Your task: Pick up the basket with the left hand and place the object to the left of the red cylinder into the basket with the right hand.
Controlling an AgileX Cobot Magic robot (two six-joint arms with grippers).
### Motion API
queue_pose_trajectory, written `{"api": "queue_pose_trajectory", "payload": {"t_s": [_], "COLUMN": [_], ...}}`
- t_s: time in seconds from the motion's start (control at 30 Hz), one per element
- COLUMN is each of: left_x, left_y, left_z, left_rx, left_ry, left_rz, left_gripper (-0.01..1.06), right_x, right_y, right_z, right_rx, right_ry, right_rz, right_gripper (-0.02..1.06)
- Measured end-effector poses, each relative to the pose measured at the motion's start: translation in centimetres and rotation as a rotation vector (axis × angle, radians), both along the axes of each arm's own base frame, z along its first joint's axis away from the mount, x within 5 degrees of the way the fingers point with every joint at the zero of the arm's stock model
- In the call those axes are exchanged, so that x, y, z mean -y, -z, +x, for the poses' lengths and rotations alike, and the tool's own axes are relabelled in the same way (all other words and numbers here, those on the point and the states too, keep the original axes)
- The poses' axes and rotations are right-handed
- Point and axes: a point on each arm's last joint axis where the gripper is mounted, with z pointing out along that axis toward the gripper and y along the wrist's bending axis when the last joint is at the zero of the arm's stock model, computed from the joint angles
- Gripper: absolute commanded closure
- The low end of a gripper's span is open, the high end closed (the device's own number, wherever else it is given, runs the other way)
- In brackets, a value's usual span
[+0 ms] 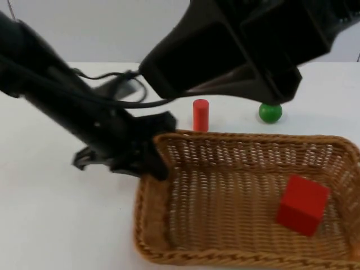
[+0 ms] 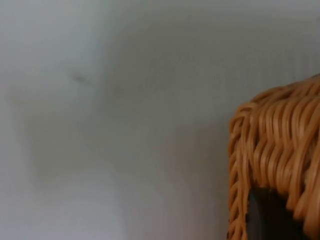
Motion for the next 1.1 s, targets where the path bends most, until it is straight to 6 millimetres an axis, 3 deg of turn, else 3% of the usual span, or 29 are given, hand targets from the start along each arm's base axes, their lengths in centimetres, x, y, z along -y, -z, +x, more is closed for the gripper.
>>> {"api": "queue_pose_trajectory", "payload": {"t_s": [0.07, 0.17, 0.2, 0.33, 0.37, 0.47, 0.53, 0.7, 0.87, 0.93, 1.0, 1.03, 1.1], "left_x": [1.2, 1.9, 2.1, 2.3, 2.4, 2.4, 2.4, 2.2, 0.2, -1.5, -3.4, -3.4, -4.7], "left_y": [0.4, 0.6, 0.6, 0.5, 0.5, 0.5, 0.4, 0.5, 0.8, 0.6, -0.5, -0.5, -2.4], "left_z": [0.1, 0.0, 0.0, 0.0, 0.0, 0.0, 0.1, 0.0, 0.4, 0.9, 1.4, 1.4, 1.7], "left_rx": [0.009, 0.012, 0.017, 0.016, 0.015, 0.017, 0.019, 0.028, 0.011, -0.003, 0.002, 0.002, 0.047], "left_ry": [0.009, 0.015, 0.017, 0.001, -0.001, -0.001, 0.001, 0.036, 0.044, 0.019, -0.001, -0.001, -0.021], "left_rz": [-0.001, 0.001, 0.002, -0.011, -0.013, -0.015, -0.015, 0.006, 0.062, 0.078, 0.08, 0.08, 0.08], "left_gripper": [1.05, 0.92, 0.92, 0.53, 0.53, 0.28, 0.19, 0.15, 0.15, 0.15, 0.15, 0.15, 0.15], "right_x": [0.0, 0.0, 0.0, 0.0, 0.0, 0.0, 0.0, 0.0, 0.0, 0.0, 0.1, 0.1, 0.1], "right_y": [0.0, 0.0, 0.0, 0.0, 0.0, 0.0, 0.0, 0.0, 0.0, 0.0, 0.0, 0.0, 0.0], "right_z": [0.0, 0.0, 0.0, 0.0, 0.0, 0.0, 0.0, 0.0, 0.0, 0.0, 0.1, 0.1, 0.2], "right_rx": [0.0, 0.0, 0.0, 0.0, 0.0, 0.0, 0.0, -0.001, -0.001, 0.004, 0.007, 0.007, 0.007], "right_ry": [0.0, 0.0, 0.0, 0.0, 0.0, 0.0, 0.0, 0.001, 0.001, 0.003, 0.01, 0.01, 0.021], "right_rz": [0.0, 0.0, 0.0, 0.0, 0.0, 0.0, 0.0, 0.001, 0.001, -0.003, -0.005, -0.005, -0.005], "right_gripper": [0.04, 0.04, 0.04, 0.04, 0.04, 0.04, 0.04, 0.04, 0.04, 0.04, 0.04, 0.04, 0.04]}}
